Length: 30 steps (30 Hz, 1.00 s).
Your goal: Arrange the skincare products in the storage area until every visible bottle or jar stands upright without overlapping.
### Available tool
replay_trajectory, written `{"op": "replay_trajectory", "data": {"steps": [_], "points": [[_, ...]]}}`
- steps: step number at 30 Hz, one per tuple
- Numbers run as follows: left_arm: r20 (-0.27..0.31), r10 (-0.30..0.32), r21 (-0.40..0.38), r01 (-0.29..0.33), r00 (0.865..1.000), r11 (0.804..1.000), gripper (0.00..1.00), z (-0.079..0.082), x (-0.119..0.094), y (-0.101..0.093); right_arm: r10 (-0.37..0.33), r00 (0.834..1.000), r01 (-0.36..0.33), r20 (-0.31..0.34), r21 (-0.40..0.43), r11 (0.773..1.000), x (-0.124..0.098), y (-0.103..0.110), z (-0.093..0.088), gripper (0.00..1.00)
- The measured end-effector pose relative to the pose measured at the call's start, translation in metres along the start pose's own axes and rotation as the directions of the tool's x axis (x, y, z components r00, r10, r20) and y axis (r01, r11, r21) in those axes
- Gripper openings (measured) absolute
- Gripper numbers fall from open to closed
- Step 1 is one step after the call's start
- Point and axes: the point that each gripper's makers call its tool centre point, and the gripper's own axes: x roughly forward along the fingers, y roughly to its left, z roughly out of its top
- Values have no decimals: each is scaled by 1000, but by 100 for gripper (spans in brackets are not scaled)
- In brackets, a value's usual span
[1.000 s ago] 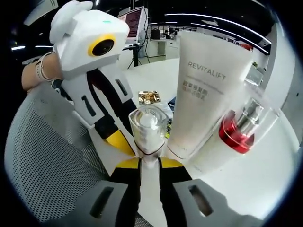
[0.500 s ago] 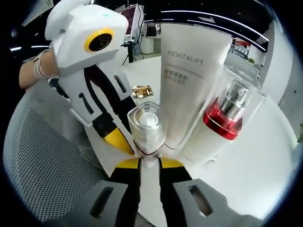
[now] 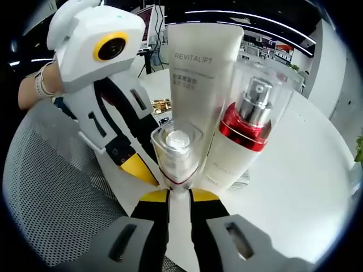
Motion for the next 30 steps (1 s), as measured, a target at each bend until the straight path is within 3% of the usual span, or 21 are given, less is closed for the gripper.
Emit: {"op": "replay_trajectory", "data": {"steps": [30], "points": [[11,7,5,-7,1000,1000,7,8,10,2,-46,999,46,-15,43,998,-1,-15,-9,11]]}}
